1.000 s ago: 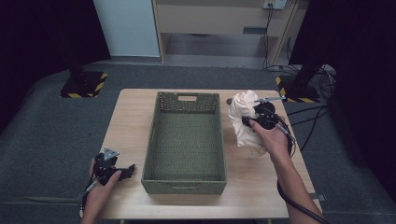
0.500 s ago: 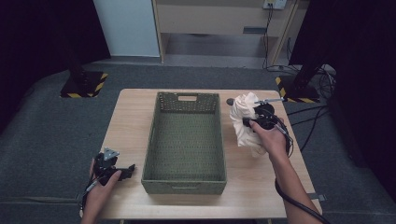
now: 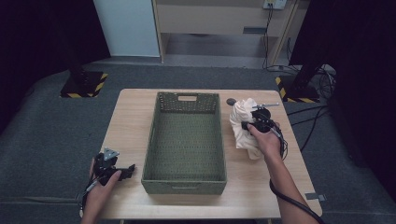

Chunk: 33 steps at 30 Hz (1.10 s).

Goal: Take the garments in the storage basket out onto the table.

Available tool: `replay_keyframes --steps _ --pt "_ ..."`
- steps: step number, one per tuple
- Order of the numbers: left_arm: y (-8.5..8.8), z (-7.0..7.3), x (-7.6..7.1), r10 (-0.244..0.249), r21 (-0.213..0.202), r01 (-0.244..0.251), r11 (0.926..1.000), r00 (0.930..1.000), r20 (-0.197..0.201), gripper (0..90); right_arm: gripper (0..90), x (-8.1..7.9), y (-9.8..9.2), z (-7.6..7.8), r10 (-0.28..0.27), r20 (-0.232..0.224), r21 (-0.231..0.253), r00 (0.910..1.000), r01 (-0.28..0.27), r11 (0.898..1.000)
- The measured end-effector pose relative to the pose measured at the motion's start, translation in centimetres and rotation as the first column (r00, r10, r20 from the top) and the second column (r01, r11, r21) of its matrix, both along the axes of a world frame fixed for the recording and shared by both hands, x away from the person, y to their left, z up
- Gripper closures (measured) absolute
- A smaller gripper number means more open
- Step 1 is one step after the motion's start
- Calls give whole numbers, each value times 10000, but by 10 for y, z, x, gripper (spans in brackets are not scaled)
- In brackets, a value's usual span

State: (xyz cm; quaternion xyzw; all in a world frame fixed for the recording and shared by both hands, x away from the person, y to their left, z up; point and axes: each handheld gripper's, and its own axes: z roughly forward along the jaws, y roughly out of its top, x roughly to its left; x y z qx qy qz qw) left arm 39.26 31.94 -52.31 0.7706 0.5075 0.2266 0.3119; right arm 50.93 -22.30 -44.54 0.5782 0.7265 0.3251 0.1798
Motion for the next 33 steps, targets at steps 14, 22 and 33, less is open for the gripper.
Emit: replay_keyframes --steps 14,22,33 --pt "0 0 0 1 -2 -1 10000 10000 1 0 561 10 -8 -23 -454 -294 72 9985 456 9989" --pt "0 0 0 0 0 0 10000 10000 1 0 561 17 -9 -26 -565 -355 51 9978 567 9984" --pt "0 0 0 0 -2 0 10000 10000 0 0 561 29 -7 -28 -705 -299 -104 9971 702 9975"
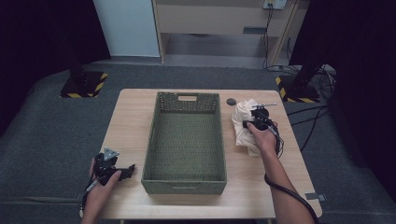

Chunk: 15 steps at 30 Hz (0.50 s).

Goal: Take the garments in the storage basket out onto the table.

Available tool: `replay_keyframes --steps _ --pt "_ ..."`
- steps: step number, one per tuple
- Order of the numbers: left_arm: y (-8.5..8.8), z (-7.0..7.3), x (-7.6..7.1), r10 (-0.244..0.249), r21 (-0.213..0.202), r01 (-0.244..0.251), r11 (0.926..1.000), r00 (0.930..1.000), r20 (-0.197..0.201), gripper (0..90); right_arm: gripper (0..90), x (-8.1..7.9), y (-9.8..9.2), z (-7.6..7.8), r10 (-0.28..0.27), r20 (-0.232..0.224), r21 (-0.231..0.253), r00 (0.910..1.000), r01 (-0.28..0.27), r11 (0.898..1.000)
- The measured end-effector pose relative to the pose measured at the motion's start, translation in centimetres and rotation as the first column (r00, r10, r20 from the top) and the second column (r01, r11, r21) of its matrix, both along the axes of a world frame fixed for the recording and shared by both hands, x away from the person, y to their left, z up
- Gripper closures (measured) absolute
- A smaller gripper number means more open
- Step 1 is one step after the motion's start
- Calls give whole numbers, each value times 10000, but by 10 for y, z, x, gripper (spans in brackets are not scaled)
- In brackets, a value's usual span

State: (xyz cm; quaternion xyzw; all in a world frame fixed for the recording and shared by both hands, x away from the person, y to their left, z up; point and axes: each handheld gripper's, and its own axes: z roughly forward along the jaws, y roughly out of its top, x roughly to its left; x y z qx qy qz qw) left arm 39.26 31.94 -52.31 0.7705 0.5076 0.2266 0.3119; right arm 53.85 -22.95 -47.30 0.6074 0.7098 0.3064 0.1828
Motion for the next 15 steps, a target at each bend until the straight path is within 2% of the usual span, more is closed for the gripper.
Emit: replay_keyframes --steps 15 --pt "0 0 0 2 0 -2 10000 10000 2 0 552 2 2 -17 23 -224 -5 9997 -23 10000"
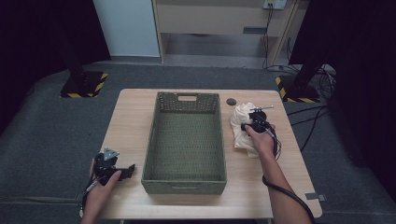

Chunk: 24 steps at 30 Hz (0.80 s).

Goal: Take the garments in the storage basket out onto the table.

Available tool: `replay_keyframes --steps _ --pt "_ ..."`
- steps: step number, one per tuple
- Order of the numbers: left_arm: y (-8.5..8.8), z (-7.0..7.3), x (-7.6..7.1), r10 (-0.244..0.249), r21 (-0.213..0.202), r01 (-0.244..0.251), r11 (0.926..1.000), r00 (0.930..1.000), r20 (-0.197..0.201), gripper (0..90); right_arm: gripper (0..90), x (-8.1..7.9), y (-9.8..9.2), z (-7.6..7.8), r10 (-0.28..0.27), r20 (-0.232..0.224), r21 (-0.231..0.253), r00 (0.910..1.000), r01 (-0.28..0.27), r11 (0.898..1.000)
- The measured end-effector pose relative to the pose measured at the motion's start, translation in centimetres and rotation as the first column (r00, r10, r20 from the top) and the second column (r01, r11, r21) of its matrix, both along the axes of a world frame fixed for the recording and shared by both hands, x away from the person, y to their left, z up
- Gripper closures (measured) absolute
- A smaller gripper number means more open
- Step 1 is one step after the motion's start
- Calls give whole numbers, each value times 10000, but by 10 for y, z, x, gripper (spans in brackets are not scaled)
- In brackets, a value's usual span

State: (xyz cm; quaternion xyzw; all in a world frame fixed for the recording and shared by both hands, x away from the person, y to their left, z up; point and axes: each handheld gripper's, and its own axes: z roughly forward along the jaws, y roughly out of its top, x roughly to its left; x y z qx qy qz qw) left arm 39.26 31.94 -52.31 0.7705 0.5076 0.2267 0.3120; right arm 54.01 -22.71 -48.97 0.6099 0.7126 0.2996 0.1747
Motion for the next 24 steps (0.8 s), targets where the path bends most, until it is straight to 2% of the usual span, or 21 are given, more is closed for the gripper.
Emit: replay_keyframes --steps 14,24 --pt "0 0 0 -1 1 1 10000 10000 -2 0 532 4 -2 -6 -161 -209 64 9997 162 9998" --pt "0 0 0 1 -3 -1 10000 10000 0 0 501 4 -2 -8 -242 -180 80 9995 244 9997"
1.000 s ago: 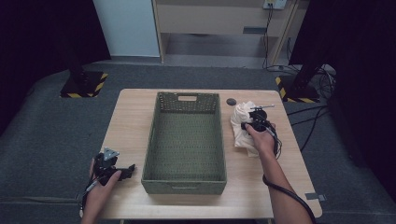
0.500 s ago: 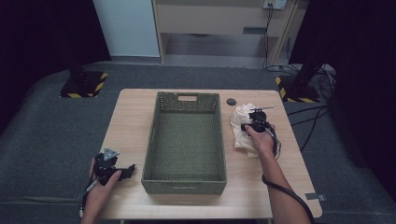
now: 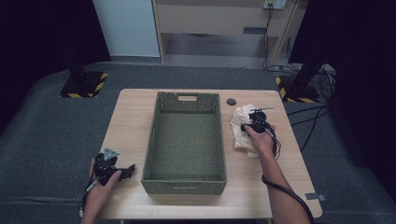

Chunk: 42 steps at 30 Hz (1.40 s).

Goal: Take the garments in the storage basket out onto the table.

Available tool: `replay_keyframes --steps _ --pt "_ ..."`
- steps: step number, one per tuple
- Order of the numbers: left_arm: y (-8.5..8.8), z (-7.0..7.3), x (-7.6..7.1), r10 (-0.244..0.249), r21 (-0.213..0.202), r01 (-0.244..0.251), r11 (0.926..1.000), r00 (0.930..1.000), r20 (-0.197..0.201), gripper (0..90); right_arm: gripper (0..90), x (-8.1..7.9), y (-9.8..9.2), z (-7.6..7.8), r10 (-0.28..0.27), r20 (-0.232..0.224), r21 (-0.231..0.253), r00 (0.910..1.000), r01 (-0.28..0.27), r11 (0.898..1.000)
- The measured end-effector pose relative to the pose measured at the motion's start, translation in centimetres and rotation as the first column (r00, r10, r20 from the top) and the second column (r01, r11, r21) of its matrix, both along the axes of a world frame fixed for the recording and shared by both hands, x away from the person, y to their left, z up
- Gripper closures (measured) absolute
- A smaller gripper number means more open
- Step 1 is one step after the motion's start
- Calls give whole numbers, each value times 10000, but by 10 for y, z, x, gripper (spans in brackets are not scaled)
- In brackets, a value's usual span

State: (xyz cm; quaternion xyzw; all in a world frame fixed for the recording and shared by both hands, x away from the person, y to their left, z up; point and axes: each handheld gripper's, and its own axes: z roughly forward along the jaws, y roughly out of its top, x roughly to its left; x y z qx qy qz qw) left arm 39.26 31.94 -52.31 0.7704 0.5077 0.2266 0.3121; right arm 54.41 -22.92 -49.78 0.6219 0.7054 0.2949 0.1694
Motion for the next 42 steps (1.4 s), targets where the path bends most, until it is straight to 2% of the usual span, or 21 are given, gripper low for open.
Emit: replay_keyframes --steps 5,14,19,23,29,34,42 --pt "0 0 0 0 0 0 10000 10000 -1 0 453 0 0 -1 -1 36 -4 10000 1 10000" --pt "0 0 0 -2 1 2 10000 10000 -1 0 245 -2 -4 2 141 203 136 9997 -144 9998" --pt "0 0 0 -2 0 2 10000 10000 0 0 114 -6 -8 10 67 371 287 9993 -78 9996" --pt "0 0 0 -1 1 1 10000 10000 1 0 61 -13 -12 20 156 707 352 9974 -181 9992" --pt "0 0 0 0 -1 0 10000 10000 1 0 46 -26 -15 37 221 1191 339 9926 -263 9991" --pt "0 0 0 0 0 0 10000 10000 0 0 40 -33 -15 44 288 1412 206 9896 -320 9993" --pt "0 0 0 -1 0 1 10000 10000 -3 0 40 -39 -8 53 282 1605 260 9866 -328 9991"
